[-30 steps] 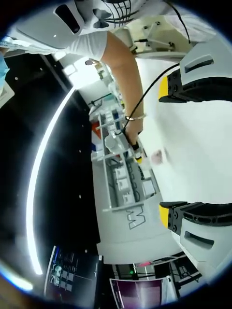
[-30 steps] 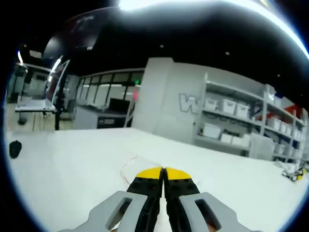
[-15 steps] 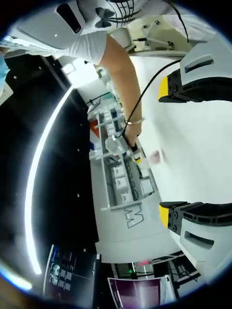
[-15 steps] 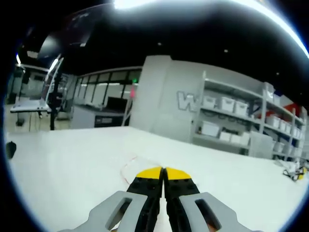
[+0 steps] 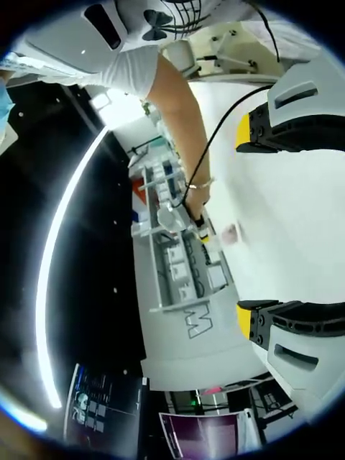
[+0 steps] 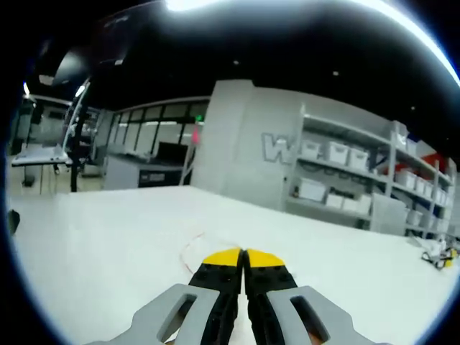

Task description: Open the resealable bag by pulling the two sides of the seal apart until the entire bag opening is separated and visibly accessible.

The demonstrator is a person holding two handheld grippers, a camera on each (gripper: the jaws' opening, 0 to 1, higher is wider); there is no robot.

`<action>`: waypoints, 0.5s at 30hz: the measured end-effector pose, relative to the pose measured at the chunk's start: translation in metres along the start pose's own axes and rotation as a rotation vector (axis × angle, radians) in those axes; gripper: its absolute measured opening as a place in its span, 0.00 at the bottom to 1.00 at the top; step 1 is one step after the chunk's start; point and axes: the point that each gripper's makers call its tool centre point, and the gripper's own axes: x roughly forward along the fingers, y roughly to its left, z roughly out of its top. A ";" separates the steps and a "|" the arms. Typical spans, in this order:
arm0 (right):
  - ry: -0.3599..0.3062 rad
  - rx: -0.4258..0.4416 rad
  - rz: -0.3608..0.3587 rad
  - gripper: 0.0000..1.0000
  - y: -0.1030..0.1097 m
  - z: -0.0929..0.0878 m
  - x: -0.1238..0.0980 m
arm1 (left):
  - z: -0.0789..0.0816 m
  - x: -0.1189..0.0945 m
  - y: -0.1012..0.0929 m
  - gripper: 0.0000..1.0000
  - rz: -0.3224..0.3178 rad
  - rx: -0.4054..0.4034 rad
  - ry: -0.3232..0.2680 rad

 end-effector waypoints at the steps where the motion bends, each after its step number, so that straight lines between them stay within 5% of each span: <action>1: 0.000 0.000 -0.001 0.00 0.000 0.000 -0.001 | 0.000 0.000 0.001 0.84 0.001 0.000 0.001; 15: 0.016 0.006 -0.016 0.00 -0.006 -0.010 0.015 | -0.008 0.001 0.005 0.84 0.006 -0.007 0.012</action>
